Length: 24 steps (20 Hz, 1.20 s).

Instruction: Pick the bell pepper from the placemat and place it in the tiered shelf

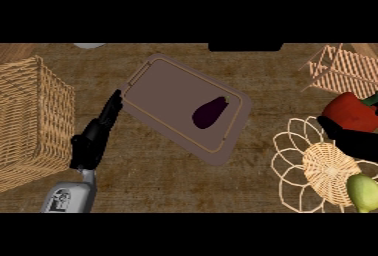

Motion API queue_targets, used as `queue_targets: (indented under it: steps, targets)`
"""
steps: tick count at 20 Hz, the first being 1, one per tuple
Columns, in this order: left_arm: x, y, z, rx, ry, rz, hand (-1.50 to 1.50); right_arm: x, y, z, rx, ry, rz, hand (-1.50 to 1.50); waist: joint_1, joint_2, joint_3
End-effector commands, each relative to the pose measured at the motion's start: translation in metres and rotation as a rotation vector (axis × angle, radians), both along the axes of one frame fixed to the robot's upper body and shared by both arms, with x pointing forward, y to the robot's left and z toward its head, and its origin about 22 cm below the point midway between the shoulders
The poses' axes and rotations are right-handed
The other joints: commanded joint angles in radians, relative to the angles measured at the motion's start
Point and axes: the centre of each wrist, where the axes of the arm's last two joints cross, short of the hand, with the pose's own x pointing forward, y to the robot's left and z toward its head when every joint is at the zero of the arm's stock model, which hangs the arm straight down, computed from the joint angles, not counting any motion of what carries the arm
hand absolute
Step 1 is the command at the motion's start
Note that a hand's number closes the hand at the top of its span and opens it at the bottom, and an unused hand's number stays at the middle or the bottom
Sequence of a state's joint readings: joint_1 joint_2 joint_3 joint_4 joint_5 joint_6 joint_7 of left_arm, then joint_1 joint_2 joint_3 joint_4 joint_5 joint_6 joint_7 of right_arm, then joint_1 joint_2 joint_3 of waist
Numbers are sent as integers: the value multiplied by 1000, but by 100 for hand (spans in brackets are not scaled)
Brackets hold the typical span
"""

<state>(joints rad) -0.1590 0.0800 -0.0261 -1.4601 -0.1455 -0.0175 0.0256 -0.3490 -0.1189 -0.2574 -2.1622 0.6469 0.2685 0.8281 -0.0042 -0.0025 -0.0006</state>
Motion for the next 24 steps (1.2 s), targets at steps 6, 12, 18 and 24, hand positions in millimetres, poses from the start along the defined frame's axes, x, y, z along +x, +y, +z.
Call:
queue_targets:
  steps: [6, 12, 18, 24]
  targets:
    - [-8, 10, -6, -1, 1, 0, 0, -4, -29, 67, -70, -130, -212, 150, 5, 1, 0]
    - [14, -6, 3, 4, 4, -2, 0, 20, -69, 95, -135, -137, -306, 150, 4, 3, 0]
    - [-6, 9, -4, 9, -13, 0, 0, 43, -99, 117, -115, -181, -358, 150, 11, 3, 0]
    - [7, -2, 5, -3, 16, -17, 0, 60, -129, 120, -160, -205, -423, 150, 10, 4, 0]
